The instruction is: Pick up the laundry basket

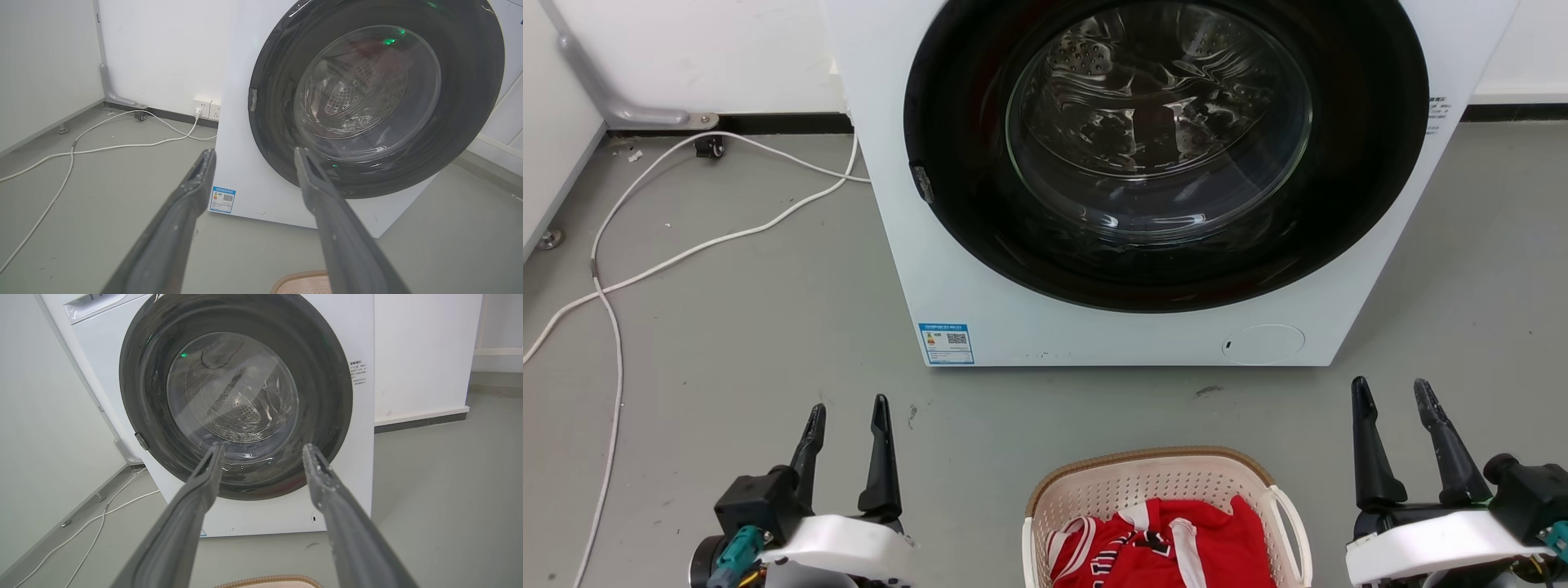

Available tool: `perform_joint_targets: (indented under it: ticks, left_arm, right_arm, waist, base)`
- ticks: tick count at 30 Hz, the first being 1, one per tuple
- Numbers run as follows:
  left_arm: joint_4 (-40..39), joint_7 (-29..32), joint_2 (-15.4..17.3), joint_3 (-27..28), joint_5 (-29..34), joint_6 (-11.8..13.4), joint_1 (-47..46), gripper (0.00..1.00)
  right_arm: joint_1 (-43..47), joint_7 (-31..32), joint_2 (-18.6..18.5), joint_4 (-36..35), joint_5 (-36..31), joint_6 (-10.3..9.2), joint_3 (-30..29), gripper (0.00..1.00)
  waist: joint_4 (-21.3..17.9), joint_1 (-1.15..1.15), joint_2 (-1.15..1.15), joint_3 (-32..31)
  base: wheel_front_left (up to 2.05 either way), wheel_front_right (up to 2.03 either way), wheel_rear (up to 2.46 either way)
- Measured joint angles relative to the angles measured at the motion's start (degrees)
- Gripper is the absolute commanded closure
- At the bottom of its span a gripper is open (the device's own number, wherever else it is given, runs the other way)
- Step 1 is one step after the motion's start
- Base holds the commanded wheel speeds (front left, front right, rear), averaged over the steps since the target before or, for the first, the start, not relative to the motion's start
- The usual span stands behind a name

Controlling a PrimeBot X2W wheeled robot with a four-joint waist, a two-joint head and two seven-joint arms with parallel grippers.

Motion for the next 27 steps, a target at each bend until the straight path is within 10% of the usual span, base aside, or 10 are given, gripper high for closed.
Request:
perform_joint_targets:
  ticks: [27]
  left_arm:
    - [1.1, -3.0, -0.3, -1.0, 10.3, 0.1, 1.2, 0.00]
  right_arm:
    - [1.3, -3.0, 0.0, 0.0, -10.1, 0.01, -0.2, 0.00]
  waist:
    - [-0.1, 0.00, 0.00, -0.1]
  base:
    - [0.00, 0.00, 0.00]
